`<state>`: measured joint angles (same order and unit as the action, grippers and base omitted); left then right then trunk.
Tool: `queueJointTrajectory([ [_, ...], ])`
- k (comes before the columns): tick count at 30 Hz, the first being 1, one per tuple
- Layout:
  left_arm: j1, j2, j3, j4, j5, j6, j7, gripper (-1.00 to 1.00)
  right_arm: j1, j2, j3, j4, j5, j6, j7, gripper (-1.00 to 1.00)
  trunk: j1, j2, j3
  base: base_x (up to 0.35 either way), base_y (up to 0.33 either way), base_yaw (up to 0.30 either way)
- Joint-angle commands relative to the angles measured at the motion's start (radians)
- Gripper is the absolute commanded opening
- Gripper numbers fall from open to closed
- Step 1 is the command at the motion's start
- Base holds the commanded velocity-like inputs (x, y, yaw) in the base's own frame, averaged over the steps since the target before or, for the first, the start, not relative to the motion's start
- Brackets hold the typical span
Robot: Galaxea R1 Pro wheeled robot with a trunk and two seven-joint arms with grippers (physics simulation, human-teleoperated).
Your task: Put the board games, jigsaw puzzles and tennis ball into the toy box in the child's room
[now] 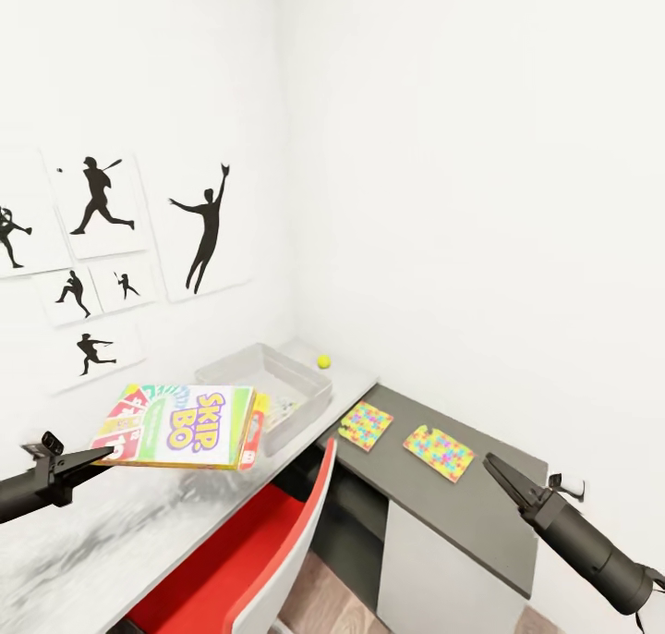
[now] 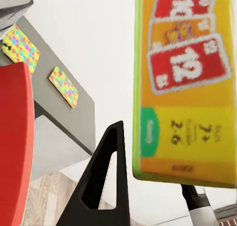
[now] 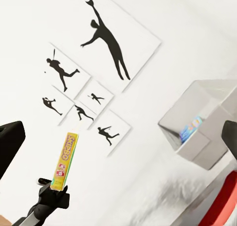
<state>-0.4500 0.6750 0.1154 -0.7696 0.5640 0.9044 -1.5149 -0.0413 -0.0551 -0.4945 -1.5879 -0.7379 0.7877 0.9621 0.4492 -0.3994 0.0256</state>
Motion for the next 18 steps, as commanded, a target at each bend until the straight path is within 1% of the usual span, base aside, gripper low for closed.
queueJointTrajectory([
  [1, -0.001, 0.0, 0.0, 0.0, 0.002, 0.01, -0.004, -1.0, 0.0, 0.0, -0.001, 0.0, -0.003, 0.005, 0.001, 1.0, 0.001, -0.001, 0.0, 0.295, -0.145, 0.29],
  [5, -0.001, 0.0, 0.0, 0.001, 0.002, 0.01, -0.005, -1.0, 0.0, 0.0, -0.001, 0.0, -0.003, 0.005, 0.001, 1.0, 0.001, -0.001, 0.0, 0.297, -0.09, 0.29],
  [13, -0.001, 0.0, 0.0, 0.001, 0.002, 0.01, -0.005, -1.0, 0.0, 0.0, -0.001, 0.0, -0.003, 0.005, 0.001, 1.0, 0.001, -0.001, 0.0, 0.293, -0.014, 0.29],
  [18, -0.001, 0.0, 0.0, 0.0, 0.002, 0.01, -0.007, -1.0, 0.0, 0.0, -0.001, 0.0, -0.003, 0.005, 0.001, 1.0, 0.001, -0.001, 0.0, 0.187, -0.001, 0.29],
])
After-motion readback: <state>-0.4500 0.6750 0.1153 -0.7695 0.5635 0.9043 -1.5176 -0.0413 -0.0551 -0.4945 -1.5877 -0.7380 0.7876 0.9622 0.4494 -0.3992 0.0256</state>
